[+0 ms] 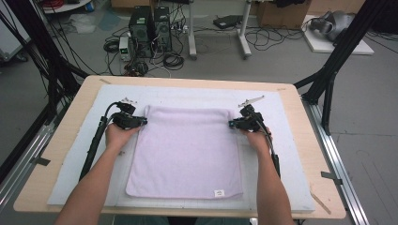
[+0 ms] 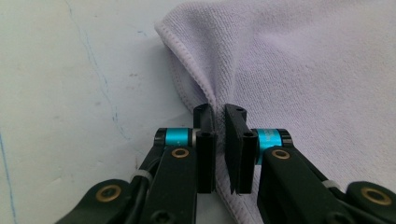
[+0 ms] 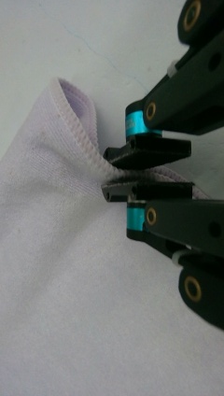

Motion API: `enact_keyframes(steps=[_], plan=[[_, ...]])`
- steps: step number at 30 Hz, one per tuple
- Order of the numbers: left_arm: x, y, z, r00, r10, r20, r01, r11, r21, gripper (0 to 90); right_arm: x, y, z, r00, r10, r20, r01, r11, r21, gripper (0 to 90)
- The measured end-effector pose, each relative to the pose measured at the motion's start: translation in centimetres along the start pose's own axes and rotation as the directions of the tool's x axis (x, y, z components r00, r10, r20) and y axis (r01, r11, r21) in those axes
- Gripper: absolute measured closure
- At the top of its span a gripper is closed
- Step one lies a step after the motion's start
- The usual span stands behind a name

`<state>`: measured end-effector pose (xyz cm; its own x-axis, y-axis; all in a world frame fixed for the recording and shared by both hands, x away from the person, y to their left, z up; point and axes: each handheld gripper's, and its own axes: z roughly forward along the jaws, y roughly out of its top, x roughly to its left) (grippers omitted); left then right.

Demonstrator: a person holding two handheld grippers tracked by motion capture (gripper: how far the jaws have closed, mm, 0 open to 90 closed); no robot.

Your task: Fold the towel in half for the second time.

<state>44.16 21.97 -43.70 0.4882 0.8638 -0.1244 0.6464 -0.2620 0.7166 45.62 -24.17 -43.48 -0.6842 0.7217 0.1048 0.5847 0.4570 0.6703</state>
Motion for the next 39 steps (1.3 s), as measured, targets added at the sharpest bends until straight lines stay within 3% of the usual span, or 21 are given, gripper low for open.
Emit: enact_keyframes(steps=[5,9,12,14,17,21,23,24,27,29,32,35,39], plan=[[-0.4,0.5,-1.5,0.9998,0.022,0.003,-0.021,0.9975,-0.068,83.8,0.2,0.5,-1.8,0.9997,-0.022,-0.013,0.021,0.998,-0.067,84.3],[-1.3,0.5,-3.8,0.9971,0.071,0.028,-0.067,0.9892,-0.130,84.2,0.9,0.6,-3.9,0.9977,-0.053,-0.042,0.048,0.991,-0.121,84.6],[-2.0,-0.6,-5.5,0.9947,0.089,0.050,-0.080,0.9829,-0.166,84.3,1.8,-0.1,-5.7,0.9954,-0.062,-0.073,0.049,0.984,-0.170,84.6],[-2.6,-1.9,-6.6,0.9900,0.132,0.049,-0.122,0.9782,-0.168,84.2,2.6,-0.9,-6.7,0.9931,-0.068,-0.096,0.049,0.981,-0.189,84.6],[-3.3,-4.4,-7.9,0.9858,0.158,0.055,-0.147,0.9736,-0.175,84.2,4.4,-2.8,-7.4,0.9874,-0.103,-0.120,0.080,0.980,-0.183,84.6],[-3.8,-7.3,-8.3,0.9821,0.162,0.096,-0.148,0.9797,-0.135,83.3,6.1,-5.4,-6.6,0.9806,-0.125,-0.151,0.114,0.990,-0.080,82.9],[-3.8,-7.9,-8.3,0.9764,0.180,0.120,-0.169,0.9807,-0.099,79.3,6.4,-6.2,-6.2,0.9809,-0.126,-0.148,0.122,0.992,-0.040,77.5],[-3.7,-7.9,-8.3,0.9756,0.179,0.127,-0.168,0.9816,-0.090,74.9,6.3,-6.4,-6.3,0.9826,-0.114,-0.147,0.108,0.993,-0.049,71.2],[-3.2,-7.3,-8.9,0.9783,0.168,0.121,-0.156,0.9823,-0.104,58.8,5.9,-6.0,-7.4,0.9860,-0.090,-0.141,0.076,0.992,-0.100,56.5],[-3.0,-6.3,-9.3,0.9811,0.154,0.118,-0.139,0.9825,-0.124,53.6,5.5,-5.4,-8.2,0.9893,-0.081,-0.122,0.065,0.989,-0.130,51.1],[-2.6,-4.3,-9.3,0.9841,0.134,0.117,-0.116,0.9823,-0.147,48.7,4.9,-3.9,-8.4,0.9928,-0.073,-0.095,0.061,0.990,-0.125,43.5],[-2.1,-2.5,-8.4,0.9885,0.097,0.116,-0.080,0.9864,-0.144,45.3,4.2,-2.4,-7.7,0.9931,-0.053,-0.105,0.039,0.990,-0.134,41.4],[-2.0,-1.2,-6.1,0.9898,0.071,0.124,-0.060,0.9943,-0.088,38.8,3.5,-1.3,-5.5,0.9863,-0.003,-0.165,-0.010,0.997,-0.073,37.0]])
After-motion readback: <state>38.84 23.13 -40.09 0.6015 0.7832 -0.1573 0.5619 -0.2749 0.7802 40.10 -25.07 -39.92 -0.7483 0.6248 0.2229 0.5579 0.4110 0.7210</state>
